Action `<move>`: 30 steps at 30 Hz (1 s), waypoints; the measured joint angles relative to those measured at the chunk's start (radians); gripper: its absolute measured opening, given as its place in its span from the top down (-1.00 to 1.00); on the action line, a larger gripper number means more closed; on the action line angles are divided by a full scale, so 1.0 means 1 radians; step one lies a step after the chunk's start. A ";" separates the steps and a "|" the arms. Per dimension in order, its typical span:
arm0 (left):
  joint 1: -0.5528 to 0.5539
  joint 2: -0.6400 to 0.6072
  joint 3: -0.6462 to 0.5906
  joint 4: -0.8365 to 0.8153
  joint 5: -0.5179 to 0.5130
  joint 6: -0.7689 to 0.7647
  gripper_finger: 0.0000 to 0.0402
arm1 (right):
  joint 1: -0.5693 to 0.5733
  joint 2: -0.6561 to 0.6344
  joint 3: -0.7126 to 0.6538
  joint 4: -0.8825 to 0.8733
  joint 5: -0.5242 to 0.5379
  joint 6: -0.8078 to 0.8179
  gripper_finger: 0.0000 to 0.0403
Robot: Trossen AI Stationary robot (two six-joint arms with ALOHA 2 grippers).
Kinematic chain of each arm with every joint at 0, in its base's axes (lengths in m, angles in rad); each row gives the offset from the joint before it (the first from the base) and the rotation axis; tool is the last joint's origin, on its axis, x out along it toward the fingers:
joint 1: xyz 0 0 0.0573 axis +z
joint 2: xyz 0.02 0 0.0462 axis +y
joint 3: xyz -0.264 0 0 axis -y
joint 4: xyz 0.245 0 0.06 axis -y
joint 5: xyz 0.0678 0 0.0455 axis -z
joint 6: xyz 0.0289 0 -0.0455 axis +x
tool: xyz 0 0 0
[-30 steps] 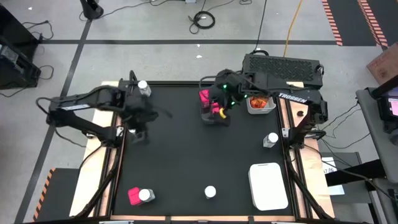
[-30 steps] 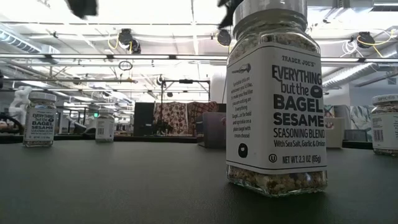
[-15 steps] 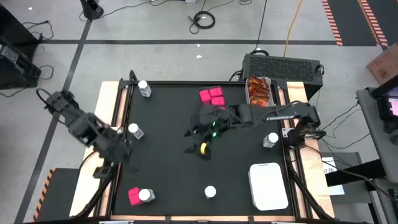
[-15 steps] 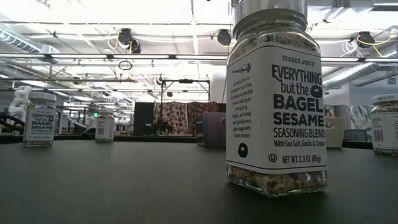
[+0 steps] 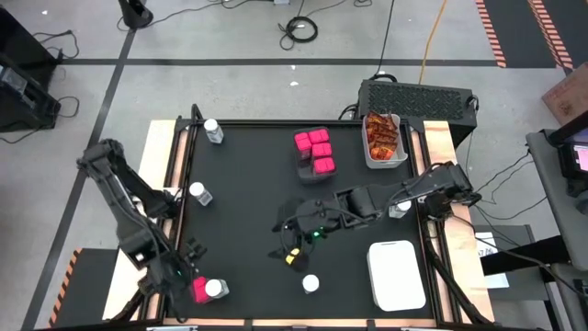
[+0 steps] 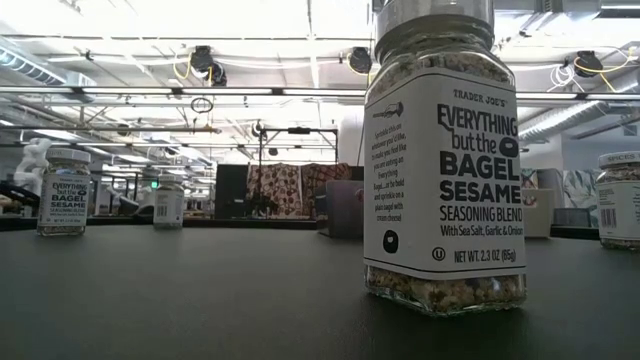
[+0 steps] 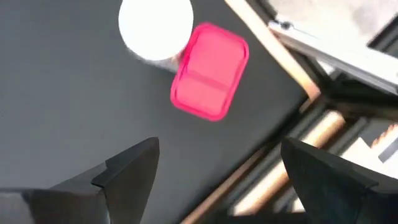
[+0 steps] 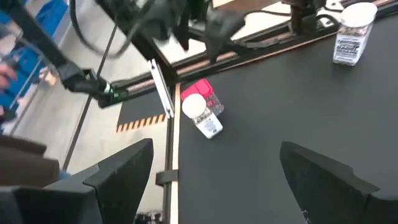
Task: Sort spices by type
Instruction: Put the red seasoning can into the black transparent bin
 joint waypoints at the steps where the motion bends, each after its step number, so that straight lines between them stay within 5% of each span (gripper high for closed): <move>1: -0.001 0.014 -0.013 0.033 -0.004 0.000 -0.68 | 0.009 0.000 0.000 -0.001 0.016 0.010 -0.71; 9: -0.001 0.089 -0.087 0.176 -0.108 0.010 -0.68 | 0.065 0.013 0.000 0.004 0.084 0.033 -0.71; 30: -0.001 0.185 -0.073 0.196 -0.064 0.174 -0.69 | 0.077 0.034 0.000 -0.014 0.082 -0.003 -0.71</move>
